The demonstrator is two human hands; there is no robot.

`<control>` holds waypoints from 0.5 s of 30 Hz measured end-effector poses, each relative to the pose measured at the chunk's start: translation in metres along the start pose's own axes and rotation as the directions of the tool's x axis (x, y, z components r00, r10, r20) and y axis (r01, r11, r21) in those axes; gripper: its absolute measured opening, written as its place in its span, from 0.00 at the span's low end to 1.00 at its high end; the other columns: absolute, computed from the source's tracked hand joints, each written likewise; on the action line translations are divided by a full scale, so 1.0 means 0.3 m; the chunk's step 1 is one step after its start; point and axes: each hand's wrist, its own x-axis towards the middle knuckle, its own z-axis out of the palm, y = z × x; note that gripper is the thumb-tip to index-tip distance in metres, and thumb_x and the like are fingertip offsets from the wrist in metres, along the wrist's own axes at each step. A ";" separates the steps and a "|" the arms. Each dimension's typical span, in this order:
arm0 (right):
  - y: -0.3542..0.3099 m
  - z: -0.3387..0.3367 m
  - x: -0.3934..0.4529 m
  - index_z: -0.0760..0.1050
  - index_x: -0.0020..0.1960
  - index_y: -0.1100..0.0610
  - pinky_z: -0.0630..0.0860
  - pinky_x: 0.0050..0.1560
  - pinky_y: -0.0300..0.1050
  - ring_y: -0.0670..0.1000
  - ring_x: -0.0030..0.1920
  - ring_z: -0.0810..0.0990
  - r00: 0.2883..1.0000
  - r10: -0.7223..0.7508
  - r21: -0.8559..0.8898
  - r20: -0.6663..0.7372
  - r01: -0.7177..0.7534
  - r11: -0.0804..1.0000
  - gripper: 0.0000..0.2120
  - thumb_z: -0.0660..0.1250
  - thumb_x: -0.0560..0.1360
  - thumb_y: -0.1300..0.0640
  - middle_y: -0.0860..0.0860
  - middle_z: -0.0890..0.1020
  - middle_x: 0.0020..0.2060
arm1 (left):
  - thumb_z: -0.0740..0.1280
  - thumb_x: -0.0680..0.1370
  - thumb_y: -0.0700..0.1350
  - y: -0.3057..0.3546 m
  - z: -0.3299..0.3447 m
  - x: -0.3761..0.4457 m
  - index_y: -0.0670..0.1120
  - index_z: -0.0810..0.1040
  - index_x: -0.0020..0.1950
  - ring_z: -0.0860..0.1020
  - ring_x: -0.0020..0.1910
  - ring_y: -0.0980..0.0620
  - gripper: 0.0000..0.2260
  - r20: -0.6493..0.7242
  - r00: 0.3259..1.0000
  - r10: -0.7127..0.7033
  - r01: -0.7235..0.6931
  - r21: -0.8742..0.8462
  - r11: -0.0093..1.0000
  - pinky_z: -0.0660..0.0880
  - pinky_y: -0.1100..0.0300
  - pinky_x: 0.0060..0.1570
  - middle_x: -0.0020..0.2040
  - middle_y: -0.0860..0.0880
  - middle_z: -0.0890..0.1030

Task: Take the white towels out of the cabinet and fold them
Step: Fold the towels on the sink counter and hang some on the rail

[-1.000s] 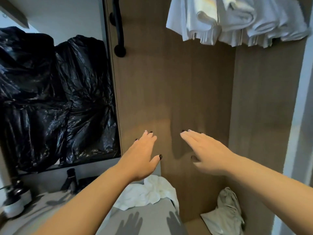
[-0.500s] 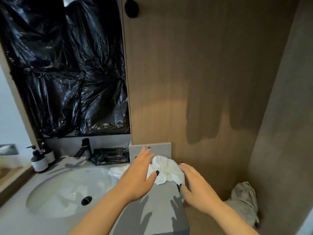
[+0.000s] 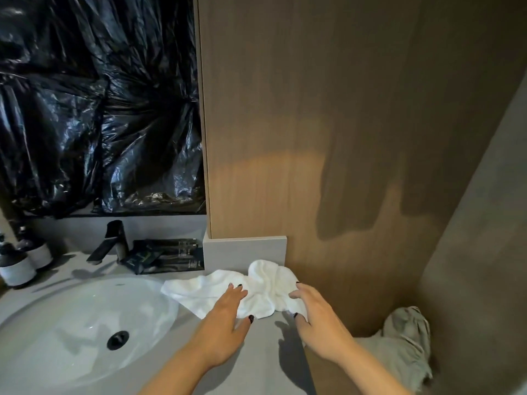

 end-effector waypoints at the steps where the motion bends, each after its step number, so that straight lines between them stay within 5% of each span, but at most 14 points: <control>1: 0.006 0.018 0.035 0.65 0.70 0.48 0.59 0.67 0.33 0.46 0.75 0.61 1.000 0.015 0.005 0.005 -0.015 1.000 0.19 0.58 0.80 0.59 0.43 0.57 0.77 | 0.61 0.83 0.50 -0.040 0.008 0.021 0.50 0.57 0.79 0.48 0.80 0.56 0.26 0.017 1.000 -0.025 0.025 -0.014 1.000 0.50 0.63 0.74 0.81 0.50 0.52; 6: 0.023 0.152 0.203 0.66 0.69 0.50 0.58 0.60 0.28 0.47 0.70 0.66 0.995 0.076 0.024 0.068 -0.078 0.997 0.18 0.60 0.80 0.58 0.46 0.63 0.73 | 0.60 0.83 0.50 -0.262 0.048 0.144 0.48 0.53 0.80 0.48 0.80 0.54 0.28 0.091 0.989 -0.120 0.120 0.005 0.993 0.49 0.63 0.74 0.81 0.49 0.50; 10: 0.018 0.309 0.285 0.65 0.70 0.50 0.59 0.70 0.33 0.48 0.71 0.66 0.984 0.136 0.053 0.110 -0.143 0.988 0.19 0.62 0.80 0.58 0.47 0.65 0.72 | 0.58 0.83 0.48 -0.414 0.091 0.228 0.48 0.47 0.81 0.45 0.80 0.51 0.30 0.154 0.971 -0.183 0.160 0.148 0.976 0.42 0.61 0.75 0.82 0.48 0.44; 15: 0.010 0.495 0.345 0.52 0.79 0.49 0.62 0.70 0.38 0.53 0.77 0.57 0.959 0.223 0.007 0.175 -0.227 0.974 0.30 0.60 0.81 0.53 0.50 0.46 0.79 | 0.55 0.84 0.49 -0.566 0.147 0.270 0.46 0.45 0.81 0.41 0.80 0.47 0.29 0.220 0.967 -0.128 0.054 0.315 0.948 0.39 0.54 0.76 0.81 0.48 0.41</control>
